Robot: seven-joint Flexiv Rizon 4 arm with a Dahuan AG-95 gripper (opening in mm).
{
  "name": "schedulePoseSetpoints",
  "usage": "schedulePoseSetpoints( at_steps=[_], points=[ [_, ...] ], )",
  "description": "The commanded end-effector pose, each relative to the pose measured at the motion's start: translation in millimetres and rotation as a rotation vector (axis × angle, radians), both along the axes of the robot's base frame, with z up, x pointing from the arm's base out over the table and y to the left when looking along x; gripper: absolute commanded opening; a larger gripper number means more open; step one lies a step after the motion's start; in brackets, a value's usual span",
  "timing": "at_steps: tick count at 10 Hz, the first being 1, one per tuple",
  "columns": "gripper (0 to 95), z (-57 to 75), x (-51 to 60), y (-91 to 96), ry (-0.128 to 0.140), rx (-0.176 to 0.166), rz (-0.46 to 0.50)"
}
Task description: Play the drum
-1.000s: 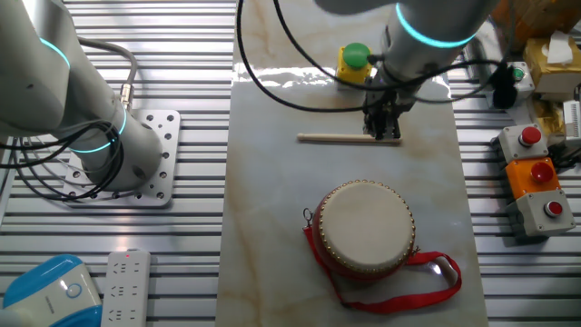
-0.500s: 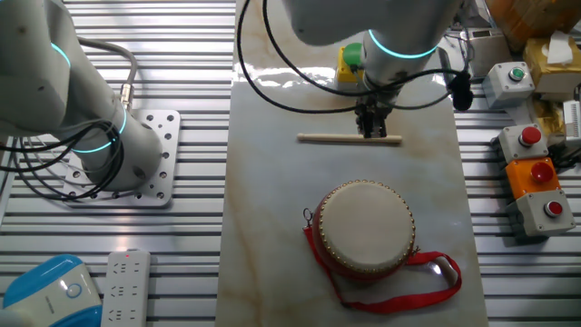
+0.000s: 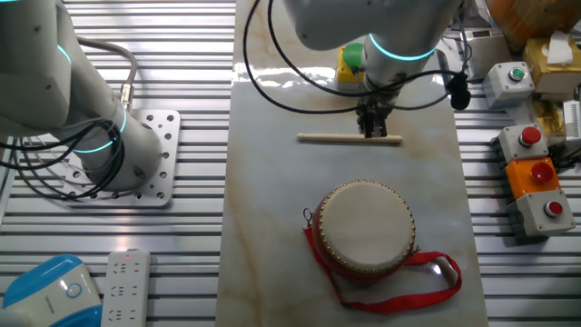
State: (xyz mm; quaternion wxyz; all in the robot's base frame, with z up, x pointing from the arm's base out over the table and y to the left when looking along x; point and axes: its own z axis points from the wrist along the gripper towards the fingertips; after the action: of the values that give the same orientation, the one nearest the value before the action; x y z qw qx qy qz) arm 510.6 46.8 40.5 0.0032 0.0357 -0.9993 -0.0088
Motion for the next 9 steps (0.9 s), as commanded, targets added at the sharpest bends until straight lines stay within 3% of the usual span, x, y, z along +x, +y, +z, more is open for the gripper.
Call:
schedulePoseSetpoints(
  at_steps=[1, 2, 3, 9],
  points=[
    [0.0, -3.0, 2.7, 0.5, 0.006, -0.001, 0.003],
    [19.0, -3.0, 2.7, 0.5, 0.008, 0.000, 0.007],
    [57.0, -3.0, 2.7, 0.5, 0.007, 0.005, 0.023],
    [57.0, -10.4, 0.8, 0.3, 0.009, 0.005, 0.017]
  ],
)
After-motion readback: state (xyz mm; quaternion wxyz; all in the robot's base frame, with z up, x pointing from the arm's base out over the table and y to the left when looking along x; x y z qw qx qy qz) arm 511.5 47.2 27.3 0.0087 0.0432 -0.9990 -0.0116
